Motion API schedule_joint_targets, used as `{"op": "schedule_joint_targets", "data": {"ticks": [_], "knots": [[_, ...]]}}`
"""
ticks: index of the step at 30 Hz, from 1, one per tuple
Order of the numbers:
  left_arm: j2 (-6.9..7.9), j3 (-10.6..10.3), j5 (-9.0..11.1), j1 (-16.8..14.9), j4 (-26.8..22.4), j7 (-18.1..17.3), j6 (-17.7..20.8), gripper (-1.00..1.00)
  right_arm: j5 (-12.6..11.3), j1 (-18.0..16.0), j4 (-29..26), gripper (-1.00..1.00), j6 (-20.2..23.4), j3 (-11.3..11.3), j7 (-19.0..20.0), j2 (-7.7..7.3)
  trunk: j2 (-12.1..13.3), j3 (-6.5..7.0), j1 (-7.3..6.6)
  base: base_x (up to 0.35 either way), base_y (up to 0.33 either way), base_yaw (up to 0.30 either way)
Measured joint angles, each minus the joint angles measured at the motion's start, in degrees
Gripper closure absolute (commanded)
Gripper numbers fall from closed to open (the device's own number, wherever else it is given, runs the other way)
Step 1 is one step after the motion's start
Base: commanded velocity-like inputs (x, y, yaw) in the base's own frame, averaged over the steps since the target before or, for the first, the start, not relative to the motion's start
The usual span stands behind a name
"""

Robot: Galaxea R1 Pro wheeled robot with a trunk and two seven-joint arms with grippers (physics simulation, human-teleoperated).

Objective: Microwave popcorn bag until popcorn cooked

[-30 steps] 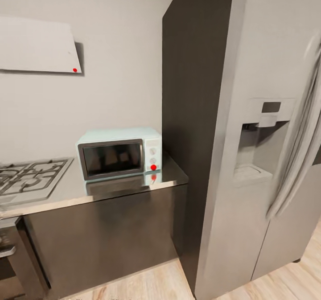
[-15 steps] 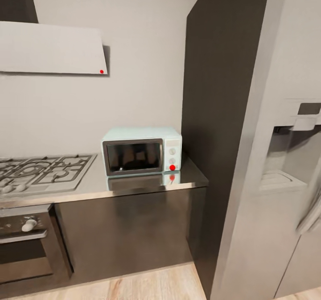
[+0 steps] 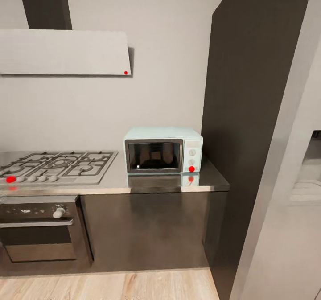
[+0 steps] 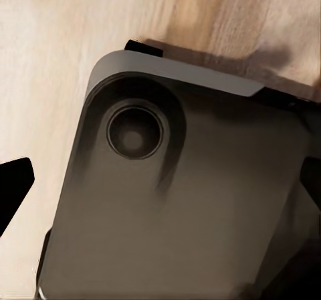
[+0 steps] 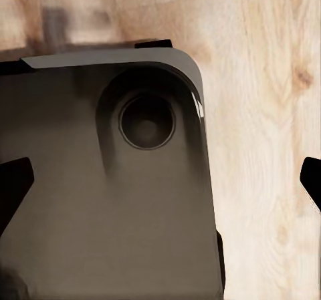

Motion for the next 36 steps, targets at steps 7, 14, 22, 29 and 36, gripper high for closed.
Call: {"op": "schedule_joint_targets", "data": {"ticks": [7,14,22,29,36], "knots": [[0.06,-0.3,0.4,0.0,0.1,-0.1,0.1,-1.00,0.0,0.0,0.0,-1.00,0.0,-0.1,0.0,0.00,0.0,0.00,-0.03,0.216,0.000,0.036],[0.14,-0.2,0.4,0.0,0.1,-0.1,0.1,-1.00,0.2,0.0,0.0,-1.00,0.0,0.0,0.0,0.00,0.0,0.00,-0.03,0.281,0.000,0.000],[0.14,-0.1,0.4,0.0,0.0,-0.1,0.0,-1.00,0.0,0.0,0.0,-1.00,0.0,-0.1,0.0,0.00,0.0,0.00,0.00,0.026,0.000,0.026],[0.09,-0.1,0.4,0.0,0.0,-0.1,0.0,-1.00,0.0,0.0,0.0,-1.00,-0.1,-0.1,0.0,0.00,0.0,0.00,0.00,0.000,0.000,0.244],[0.08,-0.1,0.4,0.0,0.0,-0.1,0.0,-1.00,0.0,0.0,0.0,-1.00,-0.1,-0.1,0.0,0.00,0.0,0.00,0.00,0.000,0.000,0.139]]}}
